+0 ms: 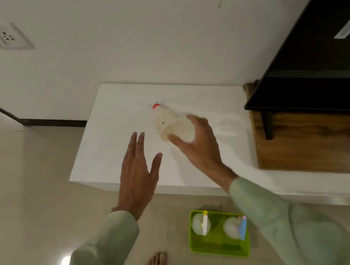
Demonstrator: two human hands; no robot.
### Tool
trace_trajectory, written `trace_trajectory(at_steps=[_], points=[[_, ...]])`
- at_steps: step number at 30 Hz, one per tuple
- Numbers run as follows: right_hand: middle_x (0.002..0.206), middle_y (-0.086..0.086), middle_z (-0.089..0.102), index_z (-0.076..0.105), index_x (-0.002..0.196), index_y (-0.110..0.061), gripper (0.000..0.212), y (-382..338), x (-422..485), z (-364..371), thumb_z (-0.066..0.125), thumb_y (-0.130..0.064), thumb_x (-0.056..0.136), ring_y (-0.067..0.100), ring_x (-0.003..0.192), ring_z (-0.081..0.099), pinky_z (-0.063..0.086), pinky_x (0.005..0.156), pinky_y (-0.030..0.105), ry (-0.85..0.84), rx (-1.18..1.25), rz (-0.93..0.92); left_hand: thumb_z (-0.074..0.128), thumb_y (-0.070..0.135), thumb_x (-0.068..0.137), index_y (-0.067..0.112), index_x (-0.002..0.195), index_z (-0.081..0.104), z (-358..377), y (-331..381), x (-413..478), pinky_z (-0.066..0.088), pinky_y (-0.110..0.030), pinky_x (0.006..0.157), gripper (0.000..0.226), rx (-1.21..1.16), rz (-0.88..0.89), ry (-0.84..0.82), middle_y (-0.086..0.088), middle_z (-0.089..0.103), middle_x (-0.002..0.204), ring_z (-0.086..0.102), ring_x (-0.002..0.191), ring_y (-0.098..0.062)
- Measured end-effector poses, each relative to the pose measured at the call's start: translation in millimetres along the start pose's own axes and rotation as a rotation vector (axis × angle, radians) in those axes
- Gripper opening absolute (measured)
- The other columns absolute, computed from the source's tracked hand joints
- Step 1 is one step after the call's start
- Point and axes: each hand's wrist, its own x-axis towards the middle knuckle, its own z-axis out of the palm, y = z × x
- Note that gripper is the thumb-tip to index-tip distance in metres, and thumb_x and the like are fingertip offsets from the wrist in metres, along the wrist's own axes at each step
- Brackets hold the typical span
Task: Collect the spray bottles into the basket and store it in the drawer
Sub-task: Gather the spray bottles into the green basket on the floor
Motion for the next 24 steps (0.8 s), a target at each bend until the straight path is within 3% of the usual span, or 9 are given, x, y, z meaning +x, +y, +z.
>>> trace_trajectory(at_steps=[6, 10, 13, 15, 17, 20, 22, 24], points=[[0.136, 0.005, 0.049, 0.041, 0.138, -0.023, 0.098, -28, 103, 72, 0.068, -0.076, 0.06, 0.033, 0.124, 0.05, 0.043, 0.098, 0.048, -0.118, -0.308, 0.134, 0.042, 0.049, 0.099, 0.022, 0.155, 0.014, -6, -64, 54, 0.02, -0.035, 0.12, 0.068, 0.022, 0.009, -0.068, 0.001, 0.011, 0.166, 0.013, 0.153, -0.015], [0.105, 0.001, 0.059, 0.054, 0.119, -0.021, 0.081, -27, 131, 99, 0.077, -0.065, 0.054, 0.031, 0.103, 0.062, 0.043, 0.077, 0.037, -0.226, -0.376, 0.234, 0.042, 0.049, 0.099, 0.023, 0.155, 0.015, -6, -91, 74, 0.021, -0.036, 0.119, 0.068, 0.012, 0.023, -0.114, 0.002, 0.011, 0.166, 0.014, 0.153, -0.015], [0.076, -0.006, 0.047, 0.052, 0.101, -0.022, 0.068, -28, 131, 101, 0.083, -0.053, 0.048, 0.029, 0.085, 0.058, 0.035, 0.066, 0.032, -0.187, -0.342, 0.311, 0.042, 0.049, 0.099, 0.023, 0.155, 0.015, -7, -103, 80, 0.021, -0.036, 0.118, 0.068, 0.018, 0.024, -0.143, 0.002, 0.01, 0.166, 0.013, 0.153, -0.015], [0.073, -0.008, 0.047, 0.053, 0.096, -0.022, 0.066, -27, 120, 97, 0.084, -0.052, 0.046, 0.027, 0.082, 0.058, 0.034, 0.06, 0.03, -0.166, -0.315, 0.35, 0.043, 0.049, 0.099, 0.023, 0.155, 0.015, -9, -106, 79, 0.022, -0.036, 0.119, 0.067, 0.002, 0.029, -0.153, 0.002, 0.01, 0.166, 0.013, 0.153, -0.014], [0.083, -0.006, 0.058, 0.057, 0.103, -0.024, 0.069, -23, 100, 87, 0.085, -0.053, 0.047, 0.025, 0.084, 0.064, 0.041, 0.061, 0.028, -0.15, -0.233, 0.402, 0.043, 0.049, 0.099, 0.024, 0.155, 0.016, -11, -103, 72, 0.023, -0.037, 0.12, 0.067, -0.007, 0.03, -0.169, 0.003, 0.01, 0.166, 0.013, 0.152, -0.013], [0.092, -0.011, 0.063, 0.055, 0.102, -0.027, 0.07, -13, 55, 64, 0.086, -0.054, 0.044, 0.018, 0.083, 0.068, 0.058, 0.074, 0.039, -0.082, 0.045, 0.466, 0.045, 0.047, 0.099, 0.024, 0.155, 0.017, -8, -93, 56, 0.026, -0.041, 0.121, 0.066, -0.025, 0.035, -0.185, 0.004, 0.01, 0.166, 0.014, 0.152, -0.012], [0.093, -0.013, 0.064, 0.057, 0.104, -0.028, 0.074, -6, 18, 42, 0.089, -0.055, 0.043, 0.013, 0.081, 0.068, 0.059, 0.065, 0.035, -0.018, 0.235, 0.478, 0.046, 0.045, 0.099, 0.025, 0.155, 0.018, -2, -81, 41, 0.028, -0.04, 0.12, 0.065, -0.029, 0.048, -0.198, 0.006, 0.011, 0.166, 0.015, 0.152, -0.011], [0.092, -0.011, 0.07, 0.061, 0.104, -0.027, 0.074, 5, -21, 22, 0.093, -0.055, 0.043, 0.008, 0.077, 0.07, 0.055, 0.056, 0.023, 0.046, 0.37, 0.499, 0.046, 0.045, 0.099, 0.028, 0.154, 0.018, 8, -68, 24, 0.026, -0.036, 0.119, 0.065, -0.04, 0.061, -0.218, 0.008, 0.01, 0.166, 0.016, 0.151, -0.009]])
